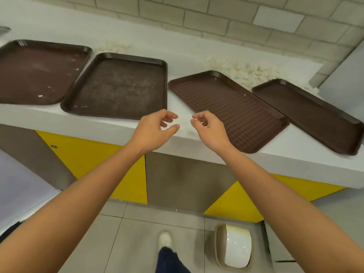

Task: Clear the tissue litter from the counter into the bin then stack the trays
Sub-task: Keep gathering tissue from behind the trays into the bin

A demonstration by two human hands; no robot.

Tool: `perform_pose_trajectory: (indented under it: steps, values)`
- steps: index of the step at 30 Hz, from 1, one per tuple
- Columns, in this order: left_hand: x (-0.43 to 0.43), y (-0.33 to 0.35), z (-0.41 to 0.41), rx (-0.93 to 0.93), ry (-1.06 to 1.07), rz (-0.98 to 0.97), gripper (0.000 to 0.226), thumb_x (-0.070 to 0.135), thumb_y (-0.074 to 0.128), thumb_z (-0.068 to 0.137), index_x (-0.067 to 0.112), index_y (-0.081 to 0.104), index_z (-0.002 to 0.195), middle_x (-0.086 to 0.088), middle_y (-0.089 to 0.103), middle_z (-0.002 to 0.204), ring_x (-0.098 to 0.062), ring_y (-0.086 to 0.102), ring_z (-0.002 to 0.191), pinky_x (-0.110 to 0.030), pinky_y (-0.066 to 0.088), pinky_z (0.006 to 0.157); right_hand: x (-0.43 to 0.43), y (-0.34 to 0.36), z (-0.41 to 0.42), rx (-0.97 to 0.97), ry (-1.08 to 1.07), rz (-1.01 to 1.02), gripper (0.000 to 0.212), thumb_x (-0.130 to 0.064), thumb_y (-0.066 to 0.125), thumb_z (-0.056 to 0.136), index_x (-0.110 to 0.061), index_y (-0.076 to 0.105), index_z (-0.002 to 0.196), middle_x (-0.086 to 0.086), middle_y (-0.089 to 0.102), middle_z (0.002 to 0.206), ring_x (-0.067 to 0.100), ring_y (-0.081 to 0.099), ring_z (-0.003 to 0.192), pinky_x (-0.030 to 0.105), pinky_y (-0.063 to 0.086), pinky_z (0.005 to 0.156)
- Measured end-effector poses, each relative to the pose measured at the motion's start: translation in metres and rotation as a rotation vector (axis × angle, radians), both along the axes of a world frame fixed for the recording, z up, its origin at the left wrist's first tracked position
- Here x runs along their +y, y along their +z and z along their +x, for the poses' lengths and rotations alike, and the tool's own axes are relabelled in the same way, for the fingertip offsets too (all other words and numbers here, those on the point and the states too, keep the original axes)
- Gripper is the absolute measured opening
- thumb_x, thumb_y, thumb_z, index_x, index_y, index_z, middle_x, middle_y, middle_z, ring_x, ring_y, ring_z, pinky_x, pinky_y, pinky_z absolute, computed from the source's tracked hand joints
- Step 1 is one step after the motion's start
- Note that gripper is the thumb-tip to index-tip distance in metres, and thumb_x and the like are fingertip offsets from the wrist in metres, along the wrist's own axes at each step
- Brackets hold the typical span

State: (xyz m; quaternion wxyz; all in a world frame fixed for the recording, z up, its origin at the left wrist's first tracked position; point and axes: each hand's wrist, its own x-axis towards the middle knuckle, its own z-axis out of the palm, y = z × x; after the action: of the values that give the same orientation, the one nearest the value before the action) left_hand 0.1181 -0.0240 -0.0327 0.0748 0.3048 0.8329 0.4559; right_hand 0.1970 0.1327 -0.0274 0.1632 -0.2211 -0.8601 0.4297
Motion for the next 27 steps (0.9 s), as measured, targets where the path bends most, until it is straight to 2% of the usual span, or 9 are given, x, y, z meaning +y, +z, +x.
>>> perform_pose_trajectory:
  steps: [6, 9, 11, 15, 23, 25, 27]
  values:
    - [0.008, 0.014, -0.093, 0.066, 0.020, -0.016, 0.028, 0.032, 0.063, 0.086, 0.026, 0.062, 0.113, 0.009, 0.065, 0.105, -0.006, 0.060, 0.096, -0.020, 0.047, 0.085, 0.010, 0.009, -0.099, 0.039, 0.002, 0.024, 0.025, -0.026, 0.057, 0.091, -0.015, 0.059, 0.114, -0.001, 0.059, 0.113, 0.008, 0.054, 0.096, 0.017, 0.041, 0.080]
    - [0.013, 0.028, -0.147, 0.083, 0.054, -0.010, 0.027, 0.032, 0.063, 0.086, 0.027, 0.062, 0.112, 0.010, 0.064, 0.103, -0.006, 0.060, 0.094, -0.020, 0.046, 0.085, 0.018, 0.019, -0.152, 0.060, 0.001, 0.005, 0.026, -0.024, 0.058, 0.091, -0.012, 0.059, 0.114, -0.001, 0.060, 0.107, 0.005, 0.055, 0.090, 0.014, 0.045, 0.078]
    - [0.016, 0.035, -0.183, 0.101, 0.079, -0.015, 0.027, 0.032, 0.063, 0.086, 0.026, 0.062, 0.112, 0.011, 0.063, 0.101, -0.006, 0.059, 0.093, -0.020, 0.046, 0.085, 0.022, 0.026, -0.189, 0.061, 0.019, 0.008, 0.026, -0.025, 0.058, 0.091, -0.012, 0.059, 0.113, -0.001, 0.059, 0.104, 0.004, 0.054, 0.084, 0.008, 0.045, 0.072]
    - [0.017, 0.038, -0.247, 0.103, 0.124, -0.022, 0.027, 0.034, 0.062, 0.085, 0.027, 0.062, 0.112, 0.010, 0.064, 0.103, -0.006, 0.059, 0.093, -0.019, 0.043, 0.082, 0.022, 0.026, -0.252, 0.045, 0.050, 0.005, 0.027, -0.029, 0.057, 0.091, -0.016, 0.058, 0.114, -0.001, 0.058, 0.107, 0.008, 0.054, 0.093, 0.020, 0.044, 0.082]
    - [0.017, 0.020, -0.358, 0.110, 0.183, -0.073, 0.029, 0.030, 0.062, 0.086, 0.020, 0.062, 0.113, 0.003, 0.063, 0.109, -0.010, 0.056, 0.095, -0.020, 0.040, 0.083, 0.019, 0.012, -0.342, -0.024, 0.054, 0.040, 0.027, -0.029, 0.058, 0.090, -0.016, 0.057, 0.114, -0.001, 0.057, 0.108, 0.008, 0.053, 0.093, 0.018, 0.042, 0.079]
    - [0.019, 0.014, -0.389, 0.145, 0.169, -0.112, 0.033, 0.029, 0.061, 0.086, 0.017, 0.060, 0.117, -0.003, 0.061, 0.117, -0.017, 0.055, 0.104, -0.024, 0.041, 0.089, 0.019, 0.012, -0.361, -0.017, 0.026, 0.035, 0.027, -0.028, 0.058, 0.090, -0.015, 0.058, 0.114, -0.001, 0.057, 0.106, 0.010, 0.053, 0.094, 0.019, 0.041, 0.080]
    - [0.021, 0.007, -0.421, 0.208, 0.179, -0.206, 0.039, 0.033, 0.061, 0.085, 0.017, 0.057, 0.121, -0.010, 0.056, 0.123, -0.028, 0.051, 0.114, -0.035, 0.042, 0.095, 0.018, 0.012, -0.380, -0.023, -0.002, 0.016, 0.027, -0.028, 0.058, 0.090, -0.015, 0.058, 0.114, -0.002, 0.056, 0.104, 0.010, 0.052, 0.093, 0.019, 0.041, 0.080]
